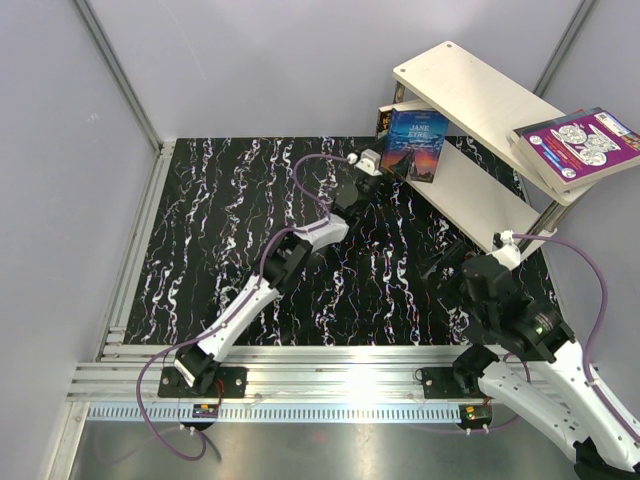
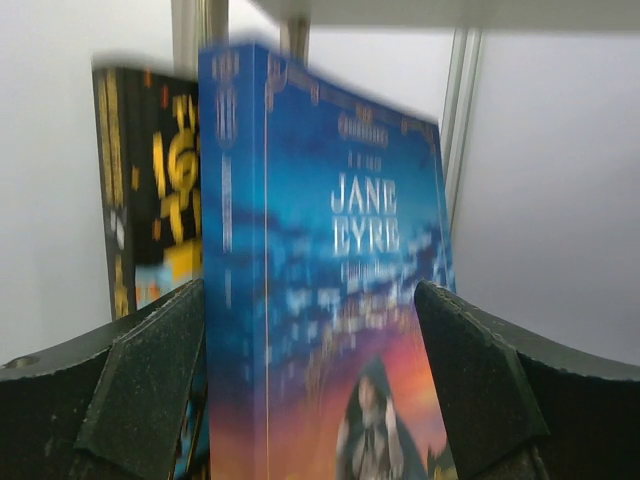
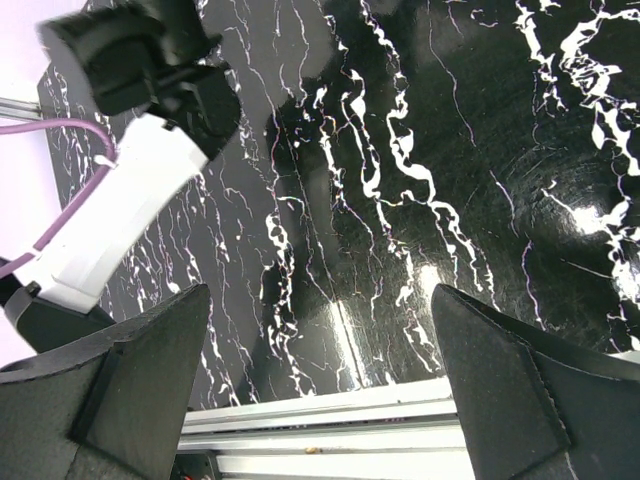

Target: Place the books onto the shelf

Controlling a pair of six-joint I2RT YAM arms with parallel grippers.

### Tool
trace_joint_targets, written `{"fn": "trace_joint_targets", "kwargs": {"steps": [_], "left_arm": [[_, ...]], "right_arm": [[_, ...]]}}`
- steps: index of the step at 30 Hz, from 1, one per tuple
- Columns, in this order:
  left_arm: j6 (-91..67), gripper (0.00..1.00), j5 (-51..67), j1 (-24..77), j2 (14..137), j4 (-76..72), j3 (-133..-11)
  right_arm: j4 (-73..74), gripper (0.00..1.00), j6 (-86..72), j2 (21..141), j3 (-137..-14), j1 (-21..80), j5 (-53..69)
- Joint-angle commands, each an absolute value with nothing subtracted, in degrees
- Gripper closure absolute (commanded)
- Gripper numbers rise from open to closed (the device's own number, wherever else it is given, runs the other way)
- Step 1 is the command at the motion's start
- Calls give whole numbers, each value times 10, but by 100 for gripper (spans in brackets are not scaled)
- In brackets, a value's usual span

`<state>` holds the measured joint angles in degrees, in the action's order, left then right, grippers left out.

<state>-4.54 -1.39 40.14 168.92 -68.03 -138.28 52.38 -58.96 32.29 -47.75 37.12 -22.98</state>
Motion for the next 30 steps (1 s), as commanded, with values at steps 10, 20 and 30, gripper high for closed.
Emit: {"fn": "trace_joint_targets", "kwargs": {"steps": [10, 20, 30], "left_arm": [[-4, 9, -106, 403, 1572, -843, -1207], [-22, 9, -149, 379, 1454, -955, -968], [-74, 6, -177, 373, 1262, -954, -637]], "right_arm": [[541, 0, -588, 298, -480, 373, -248], [542, 0, -569, 290, -473, 373, -235], [534, 0, -493, 311, -500, 373, -235]]}}
